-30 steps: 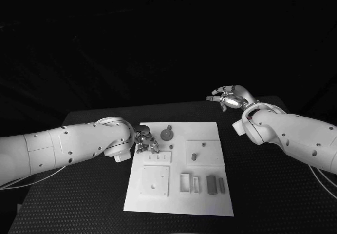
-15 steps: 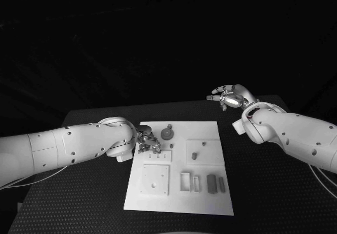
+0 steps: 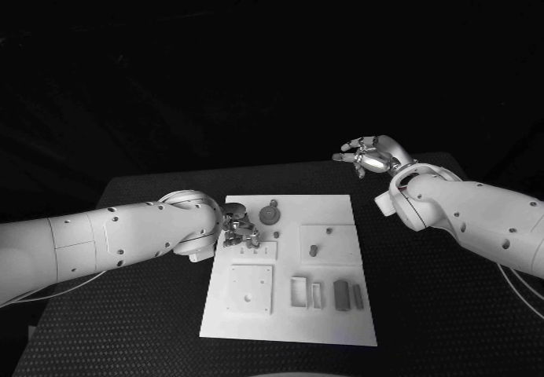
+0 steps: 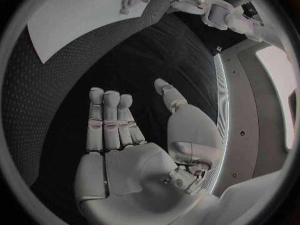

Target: Assemble the parts on the task board

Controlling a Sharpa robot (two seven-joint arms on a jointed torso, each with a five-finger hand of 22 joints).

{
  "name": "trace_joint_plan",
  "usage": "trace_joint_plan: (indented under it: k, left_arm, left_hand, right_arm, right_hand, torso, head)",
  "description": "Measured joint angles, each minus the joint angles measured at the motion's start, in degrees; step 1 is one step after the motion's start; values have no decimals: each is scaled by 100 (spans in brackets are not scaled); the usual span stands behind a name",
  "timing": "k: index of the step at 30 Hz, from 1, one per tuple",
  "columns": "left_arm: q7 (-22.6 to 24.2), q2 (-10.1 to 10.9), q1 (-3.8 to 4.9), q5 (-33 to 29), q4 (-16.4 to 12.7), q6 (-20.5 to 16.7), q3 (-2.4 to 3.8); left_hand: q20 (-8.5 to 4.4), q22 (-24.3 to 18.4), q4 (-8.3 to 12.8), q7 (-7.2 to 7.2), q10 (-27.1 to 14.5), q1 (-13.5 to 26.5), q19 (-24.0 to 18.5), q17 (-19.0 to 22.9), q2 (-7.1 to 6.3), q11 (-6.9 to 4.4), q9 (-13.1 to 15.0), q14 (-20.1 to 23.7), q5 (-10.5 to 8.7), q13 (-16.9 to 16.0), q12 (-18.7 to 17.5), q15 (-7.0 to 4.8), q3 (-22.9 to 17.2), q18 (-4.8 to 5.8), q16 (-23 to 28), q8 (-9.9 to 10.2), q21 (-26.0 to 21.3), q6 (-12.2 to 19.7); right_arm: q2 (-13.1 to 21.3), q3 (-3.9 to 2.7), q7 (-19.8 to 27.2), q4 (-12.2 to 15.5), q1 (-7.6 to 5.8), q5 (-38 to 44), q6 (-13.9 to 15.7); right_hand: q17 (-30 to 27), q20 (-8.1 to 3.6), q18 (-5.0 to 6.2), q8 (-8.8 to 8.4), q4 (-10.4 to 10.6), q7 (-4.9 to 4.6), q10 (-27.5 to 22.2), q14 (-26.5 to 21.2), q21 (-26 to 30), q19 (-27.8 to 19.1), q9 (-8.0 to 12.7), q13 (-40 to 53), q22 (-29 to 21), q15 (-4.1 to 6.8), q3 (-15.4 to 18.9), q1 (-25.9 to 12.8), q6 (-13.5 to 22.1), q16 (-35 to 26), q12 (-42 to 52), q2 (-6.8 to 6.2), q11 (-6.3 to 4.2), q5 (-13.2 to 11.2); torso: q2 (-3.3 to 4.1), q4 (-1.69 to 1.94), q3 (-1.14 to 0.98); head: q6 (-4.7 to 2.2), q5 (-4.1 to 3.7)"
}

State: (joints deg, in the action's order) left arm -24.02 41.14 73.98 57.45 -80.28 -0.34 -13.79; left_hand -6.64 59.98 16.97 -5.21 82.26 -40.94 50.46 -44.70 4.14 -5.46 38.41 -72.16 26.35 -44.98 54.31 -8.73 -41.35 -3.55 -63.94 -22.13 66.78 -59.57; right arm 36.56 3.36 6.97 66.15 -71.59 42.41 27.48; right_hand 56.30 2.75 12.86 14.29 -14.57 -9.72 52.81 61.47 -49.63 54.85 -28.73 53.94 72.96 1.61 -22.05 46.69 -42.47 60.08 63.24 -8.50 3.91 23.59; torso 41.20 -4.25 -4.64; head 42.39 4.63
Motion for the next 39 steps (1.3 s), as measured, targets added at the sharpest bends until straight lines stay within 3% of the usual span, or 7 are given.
trace_joint_plan:
  k: [7,17,23,29,39]
  left_arm:
    - [2,29,-8,108,-1,-52,0]
    - [2,28,-31,189,-7,-59,1]
    - [2,21,-90,214,6,-67,1]
    - [2,19,-122,243,9,-94,0]
    - [12,22,-169,294,6,-169,0]
  left_hand:
    - [0,-15,0,0,-3,0,0,15,0,-2,21,-1,-5,22,0,1,0,0,-23,1,0,0]
    - [0,-27,-11,-1,-7,0,0,53,-1,-4,57,-2,-198,72,0,2,-11,0,-23,23,-55,-2]
    - [0,-26,-32,-2,-7,39,0,96,37,-4,92,-3,-472,123,27,2,-33,0,-62,45,-89,-5]
    - [0,-26,-34,25,-8,106,0,150,103,-5,116,-23,-920,185,66,-18,-35,0,-86,62,-121,-39]
    - [0,-26,-34,44,-9,139,0,157,80,-6,130,-24,-956,192,66,-17,-34,0,-87,67,-121,-66]
  right_arm:
    - [1,0,-4,-1,0,0,-5]
    - [-1,0,-12,-3,0,0,-13]
    - [-13,0,-15,-24,0,1,-16]
    - [-28,0,-16,-32,0,1,-21]
    - [-32,0,-18,-35,1,1,-27]
  right_hand:
    - [-7,1,11,0,-30,-1,0,-17,0,0,5,-19,2,-17,-3,0,1,0,0,0,0,0]
    - [-14,1,20,0,-30,-9,-1,-17,15,0,10,-35,7,-17,-3,0,9,0,-1,0,-1,-1]
    - [-20,1,23,0,-30,-11,-1,-28,20,0,16,-53,7,-6,-3,0,12,0,-1,0,-1,-1]
    - [-27,22,40,0,-30,-10,-2,-57,20,-21,16,-67,12,-18,-3,0,29,0,-1,0,-2,-1]
    - [-27,22,44,0,-30,-12,-4,-57,20,-20,21,-79,11,-18,-3,0,32,22,-1,0,-2,-1]
  torso:
    - [0,4,0]
    - [0,4,1]
    - [0,4,1]
    - [0,1,1]
    - [0,1,1]
  head:
    - [-5,8]
    - [12,17]
    - [25,21]
    - [41,22]
    - [51,26]
